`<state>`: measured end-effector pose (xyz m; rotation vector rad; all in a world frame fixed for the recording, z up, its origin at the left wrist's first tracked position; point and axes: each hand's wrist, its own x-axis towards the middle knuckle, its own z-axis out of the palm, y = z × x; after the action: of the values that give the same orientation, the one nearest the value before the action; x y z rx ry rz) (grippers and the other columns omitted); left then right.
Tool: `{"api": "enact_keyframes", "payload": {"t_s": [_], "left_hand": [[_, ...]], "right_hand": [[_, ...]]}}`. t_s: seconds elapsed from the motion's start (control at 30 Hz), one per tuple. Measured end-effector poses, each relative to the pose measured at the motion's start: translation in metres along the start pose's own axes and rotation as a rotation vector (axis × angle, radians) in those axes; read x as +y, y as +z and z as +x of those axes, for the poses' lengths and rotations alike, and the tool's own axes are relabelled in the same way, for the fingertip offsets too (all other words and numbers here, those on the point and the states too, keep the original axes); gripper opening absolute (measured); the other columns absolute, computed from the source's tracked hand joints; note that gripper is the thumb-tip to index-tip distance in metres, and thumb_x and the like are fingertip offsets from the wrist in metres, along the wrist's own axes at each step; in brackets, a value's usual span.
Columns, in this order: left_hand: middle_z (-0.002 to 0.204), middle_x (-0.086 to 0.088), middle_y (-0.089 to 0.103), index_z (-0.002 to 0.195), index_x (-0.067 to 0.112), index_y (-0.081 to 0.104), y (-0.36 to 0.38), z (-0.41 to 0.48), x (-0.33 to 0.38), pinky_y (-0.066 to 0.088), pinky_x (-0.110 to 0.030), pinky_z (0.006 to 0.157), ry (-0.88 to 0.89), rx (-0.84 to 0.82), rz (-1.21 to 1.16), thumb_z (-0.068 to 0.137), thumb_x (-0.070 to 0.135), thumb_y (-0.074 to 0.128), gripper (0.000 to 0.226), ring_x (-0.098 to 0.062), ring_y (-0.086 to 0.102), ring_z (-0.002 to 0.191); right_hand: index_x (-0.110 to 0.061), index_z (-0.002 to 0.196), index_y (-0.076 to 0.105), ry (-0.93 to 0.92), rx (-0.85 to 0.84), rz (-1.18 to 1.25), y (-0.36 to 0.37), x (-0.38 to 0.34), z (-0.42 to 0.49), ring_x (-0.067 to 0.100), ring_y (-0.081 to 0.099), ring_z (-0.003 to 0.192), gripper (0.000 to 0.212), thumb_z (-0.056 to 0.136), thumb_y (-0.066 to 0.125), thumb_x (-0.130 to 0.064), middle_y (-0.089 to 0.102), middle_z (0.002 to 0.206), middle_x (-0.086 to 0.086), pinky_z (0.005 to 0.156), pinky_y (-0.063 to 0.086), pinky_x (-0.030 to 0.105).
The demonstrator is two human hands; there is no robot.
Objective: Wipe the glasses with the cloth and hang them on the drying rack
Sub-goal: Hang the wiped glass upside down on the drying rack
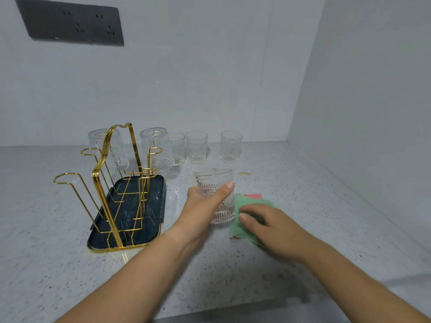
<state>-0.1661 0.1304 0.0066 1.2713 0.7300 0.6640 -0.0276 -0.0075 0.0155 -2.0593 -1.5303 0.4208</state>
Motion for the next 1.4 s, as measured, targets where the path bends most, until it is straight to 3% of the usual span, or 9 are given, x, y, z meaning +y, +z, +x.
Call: {"api": "enact_keyframes", "payload": {"t_s": [0.13, 0.27, 0.37, 0.57, 0.77, 0.93, 1.1, 1.3, 1.4], "left_hand": [[0.122, -0.024, 0.073, 0.139, 0.001, 0.048, -0.001, -0.009, 0.008, 0.06, -0.044, 0.081, -0.04, -0.079, -0.162, 0.07, 0.045, 0.091, 0.092, -0.034, 0.077, 0.103], [0.139, -0.037, 0.059, 0.145, -0.009, 0.044, -0.005, -0.017, 0.027, 0.049, -0.063, 0.111, 0.019, -0.126, -0.233, 0.07, 0.035, 0.077, 0.093, -0.05, 0.064, 0.125], [0.146, -0.035, 0.053, 0.147, -0.006, 0.042, -0.006, -0.022, 0.046, 0.049, -0.064, 0.11, 0.068, -0.115, -0.251, 0.073, 0.037, 0.078, 0.093, -0.045, 0.067, 0.125], [0.107, 0.004, 0.077, 0.134, 0.011, 0.046, -0.009, -0.04, 0.08, 0.057, -0.019, 0.078, 0.157, -0.043, -0.111, 0.093, 0.033, 0.079, 0.057, -0.003, 0.077, 0.097], [0.121, -0.003, 0.069, 0.143, 0.017, 0.038, -0.02, -0.047, 0.122, 0.054, -0.046, 0.107, 0.201, 0.016, 0.041, 0.082, 0.034, 0.09, 0.082, -0.018, 0.071, 0.113], [0.129, 0.006, 0.053, 0.154, 0.038, 0.029, -0.032, -0.039, 0.162, 0.05, -0.02, 0.082, 0.327, -0.091, 0.462, 0.078, 0.034, 0.092, 0.099, -0.006, 0.059, 0.111], [0.129, 0.0, 0.064, 0.154, 0.029, 0.045, -0.03, -0.026, 0.187, 0.054, -0.034, 0.105, 0.264, -0.31, 0.755, 0.082, 0.032, 0.091, 0.086, -0.017, 0.067, 0.116], [0.104, -0.004, 0.069, 0.122, 0.021, 0.067, -0.043, -0.01, 0.213, 0.051, -0.03, 0.078, 0.271, -0.316, 0.878, 0.072, 0.036, 0.088, 0.056, -0.014, 0.063, 0.088], [0.12, -0.01, 0.068, 0.126, 0.018, 0.06, -0.063, 0.0, 0.225, 0.058, -0.042, 0.091, 0.321, -0.204, 0.917, 0.073, 0.028, 0.089, 0.061, -0.022, 0.068, 0.099]], "right_hand": [[-0.031, 0.139, 0.057, -0.03, 0.111, 0.271, 0.003, -0.013, 0.002, -0.004, 0.058, 0.122, 0.045, 0.098, 0.058, -0.049, 0.063, 0.133, -0.018, 0.11, 0.048, 0.03], [-0.034, 0.136, 0.056, -0.075, 0.167, 0.515, 0.001, -0.033, 0.003, 0.003, 0.067, 0.116, 0.042, 0.096, 0.068, -0.039, 0.07, 0.126, -0.013, 0.102, 0.053, 0.035], [-0.036, 0.131, 0.055, -0.129, 0.205, 0.627, -0.004, -0.05, 0.006, 0.007, 0.071, 0.109, 0.041, 0.093, 0.071, -0.03, 0.074, 0.118, -0.012, 0.095, 0.053, 0.031], [-0.031, 0.141, 0.048, -0.18, 0.211, 0.866, -0.014, -0.079, 0.017, 0.017, 0.073, 0.111, 0.06, 0.085, 0.07, -0.028, 0.076, 0.121, -0.002, 0.098, 0.057, 0.036], [-0.02, 0.138, 0.059, -0.171, 0.195, 1.232, -0.028, -0.092, 0.026, 0.034, 0.071, 0.115, 0.064, 0.079, 0.083, -0.026, 0.071, 0.129, 0.011, 0.094, 0.059, 0.054], [-0.023, 0.131, 0.061, -0.109, 0.2, 1.097, -0.064, -0.092, 0.032, 0.013, 0.074, 0.092, 0.055, 0.078, 0.076, -0.018, 0.075, 0.106, -0.004, 0.081, 0.059, 0.042], [-0.012, 0.126, 0.059, -0.059, 0.198, 0.957, -0.088, -0.106, 0.044, 0.015, 0.071, 0.084, 0.039, 0.09, 0.073, -0.013, 0.076, 0.094, 0.0, 0.087, 0.053, 0.044], [-0.017, 0.132, 0.055, -0.063, 0.187, 0.837, -0.098, -0.137, 0.076, 0.024, 0.073, 0.102, 0.052, 0.087, 0.08, -0.019, 0.076, 0.113, 0.012, 0.096, 0.056, 0.044], [-0.014, 0.133, 0.055, -0.067, 0.171, 0.863, -0.085, -0.154, 0.102, 0.026, 0.072, 0.112, 0.056, 0.086, 0.082, -0.026, 0.075, 0.115, 0.007, 0.104, 0.054, 0.048]]}}
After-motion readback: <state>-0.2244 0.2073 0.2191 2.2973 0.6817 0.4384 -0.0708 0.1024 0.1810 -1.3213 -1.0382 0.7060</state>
